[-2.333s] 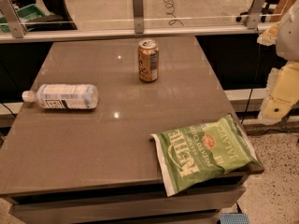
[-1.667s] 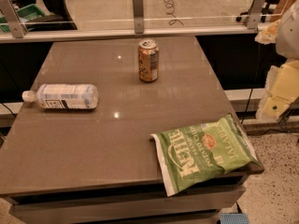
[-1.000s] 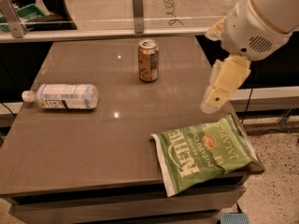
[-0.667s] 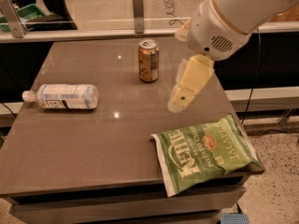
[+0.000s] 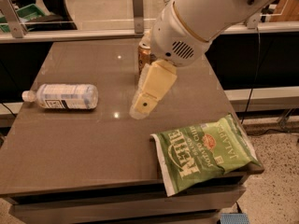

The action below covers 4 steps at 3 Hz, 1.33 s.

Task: Place blue plastic bottle upright

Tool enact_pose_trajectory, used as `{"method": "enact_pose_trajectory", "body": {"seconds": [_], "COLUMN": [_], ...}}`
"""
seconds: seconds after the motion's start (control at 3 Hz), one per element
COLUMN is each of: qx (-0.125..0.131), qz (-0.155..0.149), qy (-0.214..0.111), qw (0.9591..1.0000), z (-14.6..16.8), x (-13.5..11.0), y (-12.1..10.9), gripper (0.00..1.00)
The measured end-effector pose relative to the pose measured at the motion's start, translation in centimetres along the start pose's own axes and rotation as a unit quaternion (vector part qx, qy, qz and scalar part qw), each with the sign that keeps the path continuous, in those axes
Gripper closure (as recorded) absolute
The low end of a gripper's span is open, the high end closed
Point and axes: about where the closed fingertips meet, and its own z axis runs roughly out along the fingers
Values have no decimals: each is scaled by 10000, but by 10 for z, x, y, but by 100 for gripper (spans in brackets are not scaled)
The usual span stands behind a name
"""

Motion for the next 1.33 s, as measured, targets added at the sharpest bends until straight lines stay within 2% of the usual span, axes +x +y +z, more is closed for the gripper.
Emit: {"method": "enact_pose_trajectory", "body": {"seconds": [0.33,0.67,1.0,1.33], "qx": [-92,-171,-268,-350], "qz": [-159,-375,-586,-819], "qy": [-84,-94,38,309], "qw": [9998,9991,9979,9955], "z": [28,73,121,165], "x": [-18,-46,-71,-95], "y": [-3,-12,-24,-35], "gripper": [0,0,0,0]}}
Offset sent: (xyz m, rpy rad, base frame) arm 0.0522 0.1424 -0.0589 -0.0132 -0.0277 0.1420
